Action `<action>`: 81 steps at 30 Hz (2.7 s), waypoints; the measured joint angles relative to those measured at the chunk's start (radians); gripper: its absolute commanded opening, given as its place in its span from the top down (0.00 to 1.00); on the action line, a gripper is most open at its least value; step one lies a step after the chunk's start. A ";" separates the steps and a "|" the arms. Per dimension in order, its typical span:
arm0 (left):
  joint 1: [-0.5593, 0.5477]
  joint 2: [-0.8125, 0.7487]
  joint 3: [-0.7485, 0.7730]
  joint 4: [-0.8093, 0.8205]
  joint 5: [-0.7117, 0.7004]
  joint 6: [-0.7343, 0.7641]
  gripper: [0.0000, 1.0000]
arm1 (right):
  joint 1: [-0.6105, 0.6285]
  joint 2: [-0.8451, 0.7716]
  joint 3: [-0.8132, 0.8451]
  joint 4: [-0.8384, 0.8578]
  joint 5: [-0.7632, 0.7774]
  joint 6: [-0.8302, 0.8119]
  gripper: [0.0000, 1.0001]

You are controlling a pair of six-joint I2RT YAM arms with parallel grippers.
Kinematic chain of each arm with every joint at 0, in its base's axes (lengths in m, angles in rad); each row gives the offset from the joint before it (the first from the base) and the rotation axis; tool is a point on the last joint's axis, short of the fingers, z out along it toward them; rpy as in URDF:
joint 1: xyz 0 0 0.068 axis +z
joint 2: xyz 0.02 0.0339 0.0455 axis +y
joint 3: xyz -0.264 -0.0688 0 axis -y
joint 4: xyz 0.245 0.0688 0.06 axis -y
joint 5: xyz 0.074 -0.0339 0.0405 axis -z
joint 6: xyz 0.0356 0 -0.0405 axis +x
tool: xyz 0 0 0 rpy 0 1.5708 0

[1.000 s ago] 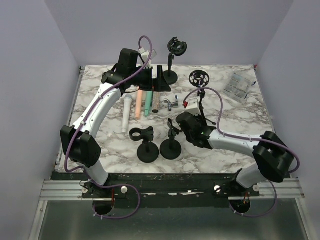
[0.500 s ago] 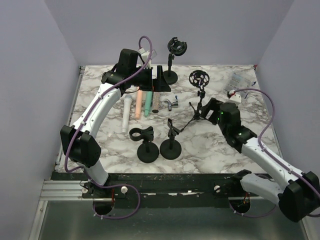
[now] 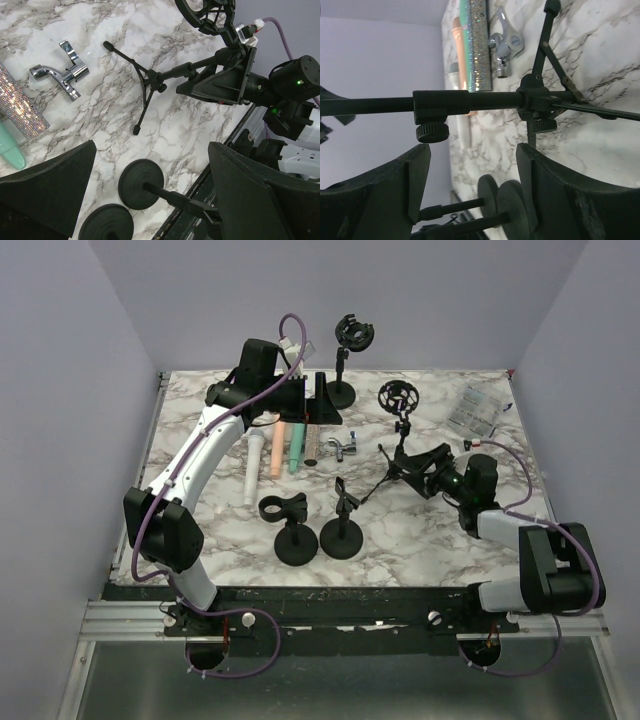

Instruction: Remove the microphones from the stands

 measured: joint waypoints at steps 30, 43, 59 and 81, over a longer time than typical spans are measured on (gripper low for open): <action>0.000 0.000 0.000 0.001 0.009 -0.004 0.03 | -0.048 0.009 0.007 0.135 -0.059 -0.055 0.97; 0.000 0.001 -0.004 0.007 0.013 -0.007 0.03 | -0.048 0.057 0.032 0.081 -0.065 -0.081 0.37; 0.000 0.001 -0.005 0.008 0.015 -0.007 0.03 | -0.048 0.178 0.128 0.210 -0.097 0.014 0.59; 0.000 0.005 -0.005 0.010 0.016 -0.009 0.03 | 0.061 0.027 0.187 -0.113 0.131 -0.364 0.99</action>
